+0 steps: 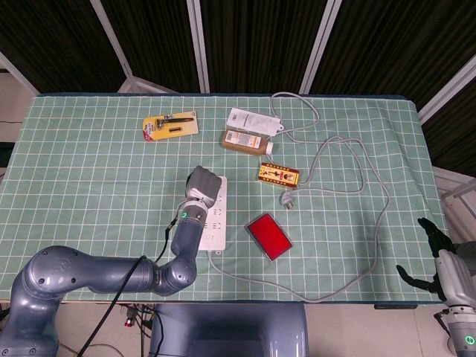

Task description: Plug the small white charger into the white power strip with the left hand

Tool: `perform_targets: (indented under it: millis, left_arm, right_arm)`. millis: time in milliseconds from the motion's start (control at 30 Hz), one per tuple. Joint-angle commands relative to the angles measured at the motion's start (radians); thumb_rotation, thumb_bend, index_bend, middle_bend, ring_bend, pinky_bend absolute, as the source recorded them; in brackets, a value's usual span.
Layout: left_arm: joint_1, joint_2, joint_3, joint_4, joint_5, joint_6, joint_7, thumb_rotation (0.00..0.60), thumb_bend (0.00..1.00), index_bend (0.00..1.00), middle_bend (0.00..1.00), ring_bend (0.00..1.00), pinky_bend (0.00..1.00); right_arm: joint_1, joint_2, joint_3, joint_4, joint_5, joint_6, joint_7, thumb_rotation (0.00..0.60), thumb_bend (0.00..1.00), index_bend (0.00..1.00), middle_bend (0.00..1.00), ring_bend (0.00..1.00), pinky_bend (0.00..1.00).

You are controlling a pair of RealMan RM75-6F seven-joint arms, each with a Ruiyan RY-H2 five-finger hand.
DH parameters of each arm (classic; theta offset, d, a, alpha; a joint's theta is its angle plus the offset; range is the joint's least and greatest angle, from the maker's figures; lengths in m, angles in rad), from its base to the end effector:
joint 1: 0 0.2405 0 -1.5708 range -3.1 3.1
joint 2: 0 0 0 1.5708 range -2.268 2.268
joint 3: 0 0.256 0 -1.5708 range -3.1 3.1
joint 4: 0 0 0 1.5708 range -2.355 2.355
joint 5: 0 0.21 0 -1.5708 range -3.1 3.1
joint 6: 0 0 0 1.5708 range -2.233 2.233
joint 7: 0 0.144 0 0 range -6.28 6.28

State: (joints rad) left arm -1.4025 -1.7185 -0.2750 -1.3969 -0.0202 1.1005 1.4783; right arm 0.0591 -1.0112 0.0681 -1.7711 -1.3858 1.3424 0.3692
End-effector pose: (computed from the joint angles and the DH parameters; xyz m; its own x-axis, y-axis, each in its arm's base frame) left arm -0.0012 0.3954 -0.0604 0.9026 0.2538 0.3477 0.4209 -0.3510 -0.8365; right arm -0.3115 -0.1728 0.1668 -0.0398 -0.0881 0.9953 -0.9872 0.1576 -0.0255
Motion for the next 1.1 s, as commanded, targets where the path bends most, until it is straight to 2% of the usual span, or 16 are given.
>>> perform_targets:
  millis: [33,1100]
  left_arm:
    - [-0.001,-0.003,0.005,0.004,0.003,-0.005,-0.003,0.6,0.71,0.65,0.75,0.89,0.95]
    - [-0.008,0.0,0.039,0.002,-0.004,-0.007,0.0,0.6,0.71,0.65,0.75,0.89,0.95]
  right_arm:
    - [-0.001,-0.001,0.0,0.001,-0.001,0.002,-0.001,0.6,0.34,0.0,0.0,0.0,0.0]
    - [-0.002,-0.002,0.0,0.001,-0.003,0.002,-0.003,0.6,0.34,0.0,0.0,0.0,0.0]
